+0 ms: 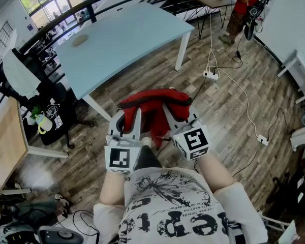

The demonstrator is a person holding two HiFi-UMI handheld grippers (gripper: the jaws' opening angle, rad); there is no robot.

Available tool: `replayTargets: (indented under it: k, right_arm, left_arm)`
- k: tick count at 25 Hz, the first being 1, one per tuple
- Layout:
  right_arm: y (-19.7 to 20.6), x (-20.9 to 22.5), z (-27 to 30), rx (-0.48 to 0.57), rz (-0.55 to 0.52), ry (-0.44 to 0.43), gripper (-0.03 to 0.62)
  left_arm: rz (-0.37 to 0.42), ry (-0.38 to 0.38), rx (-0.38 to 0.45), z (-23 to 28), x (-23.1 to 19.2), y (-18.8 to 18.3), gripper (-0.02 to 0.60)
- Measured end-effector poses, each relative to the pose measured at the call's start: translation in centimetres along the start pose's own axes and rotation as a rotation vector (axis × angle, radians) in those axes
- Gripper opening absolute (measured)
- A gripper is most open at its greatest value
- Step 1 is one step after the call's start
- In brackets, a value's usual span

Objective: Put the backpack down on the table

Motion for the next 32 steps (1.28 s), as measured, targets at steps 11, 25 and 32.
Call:
replayTargets:
  k: [11,25,32]
  right_arm:
    - [0.3,1.5,0.5,-0.02,0.004,0.019,0.049]
    - [-1.3,5.5,14.5,-0.001,0.008,0.052,0.049]
    - [-2.8,8.9,24.0,0.039,0.003,0.092,0.049]
  left_arm:
    - [0.003,0.048,-0.014,2.1,-0.4,0.1,0.051]
    - [0.009,0.077,-0.002,11.8,-11.0,0.6,0.05]
    - [0.024,0.085,0.05,19.1,-18.1,0.6,0.051]
Point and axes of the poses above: the fingertips, and each gripper's own axes: z forward along the fingers, x to its right, y out of its underside, the point moved 10 cm from there along -z, backward along the fingers
